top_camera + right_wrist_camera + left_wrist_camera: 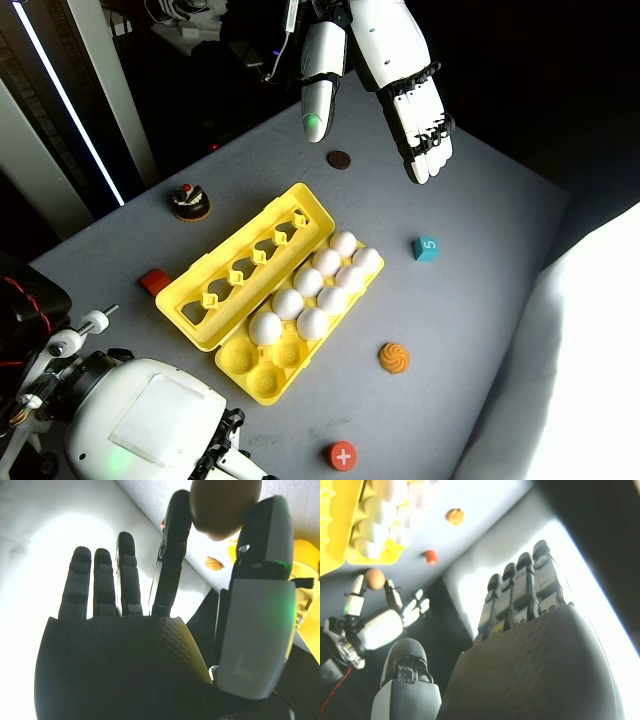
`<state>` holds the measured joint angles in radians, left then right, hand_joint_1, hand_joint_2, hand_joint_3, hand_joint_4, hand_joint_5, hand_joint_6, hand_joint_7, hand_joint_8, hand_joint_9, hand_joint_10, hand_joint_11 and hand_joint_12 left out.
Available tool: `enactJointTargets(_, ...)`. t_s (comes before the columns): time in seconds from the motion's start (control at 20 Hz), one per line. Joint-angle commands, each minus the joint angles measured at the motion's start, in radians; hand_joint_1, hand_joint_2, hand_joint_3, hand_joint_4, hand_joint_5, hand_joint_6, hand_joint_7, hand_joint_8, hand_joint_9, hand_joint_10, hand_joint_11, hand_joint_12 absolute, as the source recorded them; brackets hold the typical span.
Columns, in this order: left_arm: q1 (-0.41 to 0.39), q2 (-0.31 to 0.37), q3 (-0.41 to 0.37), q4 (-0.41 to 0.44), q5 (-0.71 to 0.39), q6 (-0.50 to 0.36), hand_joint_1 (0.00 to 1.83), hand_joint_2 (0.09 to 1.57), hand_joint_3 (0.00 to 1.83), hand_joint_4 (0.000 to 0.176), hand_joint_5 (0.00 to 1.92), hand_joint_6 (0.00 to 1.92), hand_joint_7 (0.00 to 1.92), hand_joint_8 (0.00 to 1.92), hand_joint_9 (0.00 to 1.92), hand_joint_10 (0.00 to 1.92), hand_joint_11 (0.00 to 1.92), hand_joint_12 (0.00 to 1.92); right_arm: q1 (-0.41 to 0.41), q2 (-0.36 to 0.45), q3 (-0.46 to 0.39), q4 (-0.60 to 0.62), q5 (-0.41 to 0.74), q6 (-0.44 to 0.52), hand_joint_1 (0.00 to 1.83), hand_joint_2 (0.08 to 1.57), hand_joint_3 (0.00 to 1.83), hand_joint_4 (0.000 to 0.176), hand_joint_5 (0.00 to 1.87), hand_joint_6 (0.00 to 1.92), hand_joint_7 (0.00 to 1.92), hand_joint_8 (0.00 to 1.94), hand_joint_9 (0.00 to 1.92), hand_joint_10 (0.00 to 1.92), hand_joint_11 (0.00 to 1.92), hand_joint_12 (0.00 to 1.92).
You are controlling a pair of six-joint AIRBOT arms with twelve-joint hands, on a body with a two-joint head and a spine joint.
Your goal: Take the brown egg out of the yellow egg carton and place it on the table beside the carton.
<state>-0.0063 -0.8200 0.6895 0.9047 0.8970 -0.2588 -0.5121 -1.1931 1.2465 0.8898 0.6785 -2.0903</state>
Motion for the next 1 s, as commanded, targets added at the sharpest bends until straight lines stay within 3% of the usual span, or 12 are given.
enactJointTargets(0.0, -0.008, 0.003, 0.001, 0.07, -0.04, -0.001, 0.0, 1.08, 0.0, 0.0, 0.06, 0.01, 0.05, 0.01, 0.03, 0.01, 0.03, 0.02, -0.003, -0.002, 0.005, -0.032, 0.072, -0.007, 1.12, 0.96, 0.0, 0.176, 1.49, 0.01, 0.3, 0.0, 0.04, 0.01, 0.0, 0.0)
enactJointTargets(0.05, -0.008, 0.003, 0.001, 0.07, -0.04, -0.001, 0.0, 1.08, 0.0, 0.0, 0.08, 0.02, 0.07, 0.02, 0.05, 0.02, 0.04, 0.02, -0.003, -0.009, 0.005, -0.04, 0.075, -0.007, 1.11, 0.96, 0.0, 0.176, 1.49, 0.01, 0.26, 0.0, 0.03, 0.0, 0.0, 0.0)
enactJointTargets(0.1, -0.008, 0.003, 0.001, 0.07, -0.04, -0.001, 0.0, 1.09, 0.0, 0.0, 0.05, 0.0, 0.04, 0.0, 0.02, 0.0, 0.01, 0.0, -0.003, -0.016, 0.005, -0.049, 0.078, -0.007, 0.91, 0.89, 0.0, 0.139, 1.16, 0.0, 0.19, 0.0, 0.0, 0.0, 0.0, 0.0)
enactJointTargets(0.15, -0.008, 0.003, 0.001, 0.07, -0.04, -0.001, 0.0, 1.08, 0.0, 0.0, 0.05, 0.0, 0.04, 0.0, 0.02, 0.0, 0.01, 0.0, -0.003, -0.022, 0.005, -0.056, 0.078, -0.006, 0.84, 0.86, 0.0, 0.139, 1.09, 0.0, 0.2, 0.0, 0.0, 0.0, 0.0, 0.0)
enactJointTargets(0.2, -0.008, 0.003, 0.001, 0.07, -0.04, -0.001, 0.0, 1.08, 0.0, 0.0, 0.07, 0.01, 0.05, 0.01, 0.03, 0.01, 0.02, 0.01, -0.003, -0.026, 0.005, -0.06, 0.078, -0.007, 0.84, 0.85, 0.0, 0.104, 1.07, 0.0, 0.2, 0.0, 0.0, 0.0, 0.0, 0.0)
enactJointTargets(0.25, -0.008, 0.003, 0.001, 0.07, -0.04, -0.001, 0.0, 1.08, 0.0, 0.0, 0.07, 0.01, 0.05, 0.01, 0.03, 0.01, 0.02, 0.01, -0.002, -0.031, 0.004, -0.06, 0.082, -0.007, 0.82, 0.84, 0.0, 0.117, 1.06, 0.0, 0.21, 0.0, 0.0, 0.0, 0.0, 0.0)
enactJointTargets(0.3, -0.008, 0.003, 0.001, 0.07, -0.04, -0.001, 0.0, 1.07, 0.0, 0.0, 0.06, 0.01, 0.06, 0.01, 0.04, 0.01, 0.04, 0.02, -0.002, -0.033, 0.004, -0.06, 0.083, -0.007, 0.78, 0.84, 0.0, 0.147, 1.04, 0.0, 0.19, 0.0, 0.0, 0.0, 0.0, 0.0)
enactJointTargets(0.55, -0.009, 0.003, 0.001, 0.07, -0.04, -0.001, 0.0, 1.08, 0.0, 0.0, 0.06, 0.0, 0.04, 0.0, 0.02, 0.0, 0.01, 0.01, -0.002, -0.036, 0.004, -0.06, 0.088, -0.008, 0.79, 0.83, 0.0, 0.14, 1.02, 0.0, 0.17, 0.0, 0.0, 0.0, 0.0, 0.0)
enactJointTargets(0.65, -0.009, 0.003, 0.001, 0.07, -0.04, -0.001, 0.0, 1.08, 0.0, 0.0, 0.06, 0.0, 0.05, 0.01, 0.03, 0.01, 0.02, 0.01, -0.001, -0.035, 0.004, -0.06, 0.093, -0.01, 0.74, 0.84, 0.0, 0.171, 0.98, 0.0, 0.11, 0.0, 0.0, 0.0, 0.0, 0.0)
enactJointTargets(0.7, -0.009, 0.003, 0.001, 0.07, -0.04, -0.001, 0.0, 1.07, 0.0, 0.0, 0.06, 0.0, 0.06, 0.01, 0.04, 0.01, 0.03, 0.02, 0.001, -0.034, 0.004, -0.06, 0.095, -0.012, 0.76, 0.84, 0.0, 0.153, 0.98, 0.0, 0.13, 0.01, 0.0, 0.0, 0.0, 0.0)
enactJointTargets(0.9, -0.009, 0.003, 0.001, 0.071, -0.04, -0.001, 0.0, 1.07, 0.0, 0.0, 0.05, 0.0, 0.05, 0.0, 0.04, 0.0, 0.03, 0.02, 0.023, -0.019, -0.006, -0.06, 0.098, -0.012, 0.74, 0.83, 0.0, 0.163, 0.99, 0.0, 0.16, 0.01, 0.0, 0.0, 0.0, 0.0)
enactJointTargets(0.95, -0.009, 0.003, 0.001, 0.073, -0.04, -0.001, 0.0, 1.07, 0.0, 0.0, 0.05, 0.0, 0.04, 0.0, 0.03, 0.0, 0.02, 0.02, 0.037, -0.005, -0.022, -0.06, 0.099, -0.012, 0.74, 0.83, 0.0, 0.153, 0.98, 0.0, 0.15, 0.01, 0.0, 0.0, 0.0, 0.0)
